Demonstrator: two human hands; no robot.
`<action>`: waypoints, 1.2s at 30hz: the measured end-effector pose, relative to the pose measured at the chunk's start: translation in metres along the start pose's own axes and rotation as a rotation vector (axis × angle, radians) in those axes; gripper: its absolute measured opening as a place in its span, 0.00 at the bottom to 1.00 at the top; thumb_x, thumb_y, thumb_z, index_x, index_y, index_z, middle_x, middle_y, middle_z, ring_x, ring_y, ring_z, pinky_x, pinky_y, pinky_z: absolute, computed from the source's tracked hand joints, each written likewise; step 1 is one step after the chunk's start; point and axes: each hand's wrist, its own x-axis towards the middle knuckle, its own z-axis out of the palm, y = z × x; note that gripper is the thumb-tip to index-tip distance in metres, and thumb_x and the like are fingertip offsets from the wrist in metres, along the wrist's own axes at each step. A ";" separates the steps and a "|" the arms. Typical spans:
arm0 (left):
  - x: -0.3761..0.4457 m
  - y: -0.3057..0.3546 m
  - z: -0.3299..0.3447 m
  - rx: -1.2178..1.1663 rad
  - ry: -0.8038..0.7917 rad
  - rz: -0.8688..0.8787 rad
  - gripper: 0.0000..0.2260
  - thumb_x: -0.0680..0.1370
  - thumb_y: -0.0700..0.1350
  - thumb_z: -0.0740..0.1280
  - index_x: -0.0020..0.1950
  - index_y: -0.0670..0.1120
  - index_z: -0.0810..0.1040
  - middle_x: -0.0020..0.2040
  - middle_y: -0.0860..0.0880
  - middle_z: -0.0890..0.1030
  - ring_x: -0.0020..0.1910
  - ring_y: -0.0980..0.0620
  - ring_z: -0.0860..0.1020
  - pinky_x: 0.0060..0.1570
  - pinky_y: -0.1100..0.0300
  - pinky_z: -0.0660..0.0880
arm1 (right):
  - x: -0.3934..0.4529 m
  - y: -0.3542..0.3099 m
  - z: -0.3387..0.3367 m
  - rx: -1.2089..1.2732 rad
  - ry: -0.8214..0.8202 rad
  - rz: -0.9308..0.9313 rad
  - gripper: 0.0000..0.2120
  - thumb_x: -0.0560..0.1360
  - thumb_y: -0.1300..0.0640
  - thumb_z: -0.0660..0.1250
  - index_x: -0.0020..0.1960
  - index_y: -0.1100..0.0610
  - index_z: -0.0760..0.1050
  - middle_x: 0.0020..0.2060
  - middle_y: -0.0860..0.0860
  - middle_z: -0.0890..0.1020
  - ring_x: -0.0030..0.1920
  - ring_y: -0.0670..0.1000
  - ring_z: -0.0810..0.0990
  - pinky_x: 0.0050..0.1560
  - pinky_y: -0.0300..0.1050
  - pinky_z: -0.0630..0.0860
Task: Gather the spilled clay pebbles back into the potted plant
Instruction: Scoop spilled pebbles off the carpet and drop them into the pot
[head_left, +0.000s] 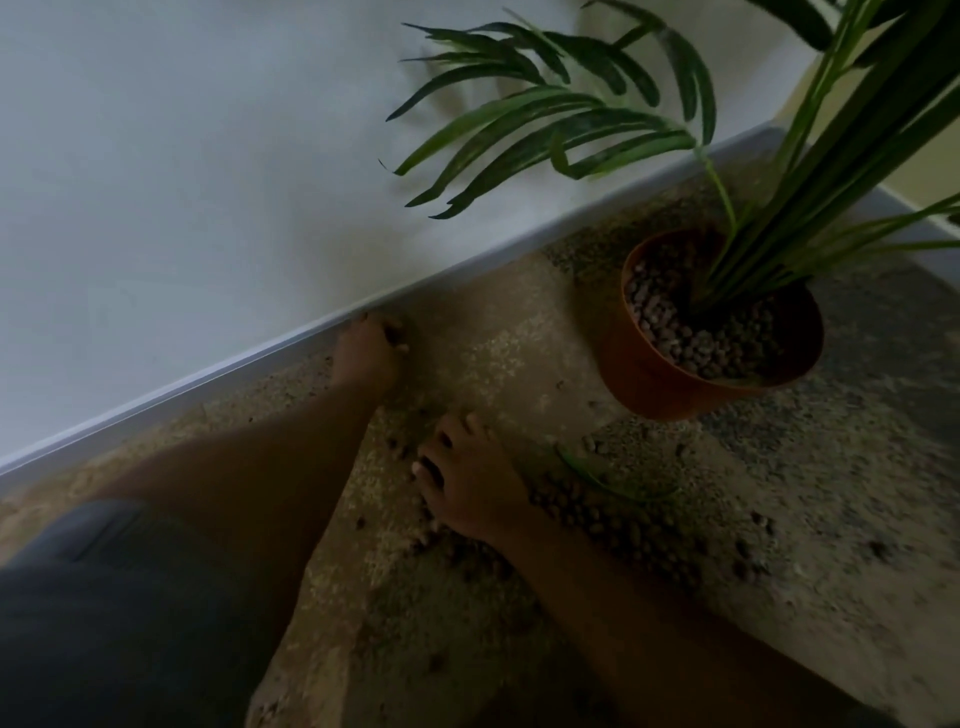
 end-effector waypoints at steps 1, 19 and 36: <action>0.001 0.002 0.002 -0.009 -0.009 0.026 0.12 0.78 0.41 0.66 0.62 0.47 0.77 0.61 0.45 0.78 0.57 0.49 0.76 0.52 0.58 0.74 | -0.002 0.000 0.001 0.004 0.025 -0.019 0.15 0.79 0.48 0.57 0.52 0.56 0.76 0.55 0.55 0.73 0.55 0.57 0.70 0.53 0.54 0.71; -0.073 -0.012 -0.001 0.135 -0.443 0.146 0.02 0.77 0.52 0.66 0.45 0.57 0.77 0.45 0.56 0.78 0.46 0.57 0.76 0.42 0.61 0.71 | -0.033 0.016 0.001 -0.100 0.020 0.083 0.16 0.82 0.49 0.56 0.51 0.60 0.75 0.45 0.58 0.79 0.38 0.58 0.79 0.35 0.48 0.74; -0.133 0.046 0.015 -0.188 -0.394 -0.359 0.13 0.80 0.44 0.63 0.63 0.44 0.76 0.59 0.45 0.79 0.51 0.49 0.79 0.45 0.60 0.78 | -0.040 0.014 -0.074 2.174 0.174 1.323 0.14 0.83 0.59 0.52 0.48 0.65 0.73 0.48 0.60 0.78 0.55 0.60 0.79 0.49 0.52 0.78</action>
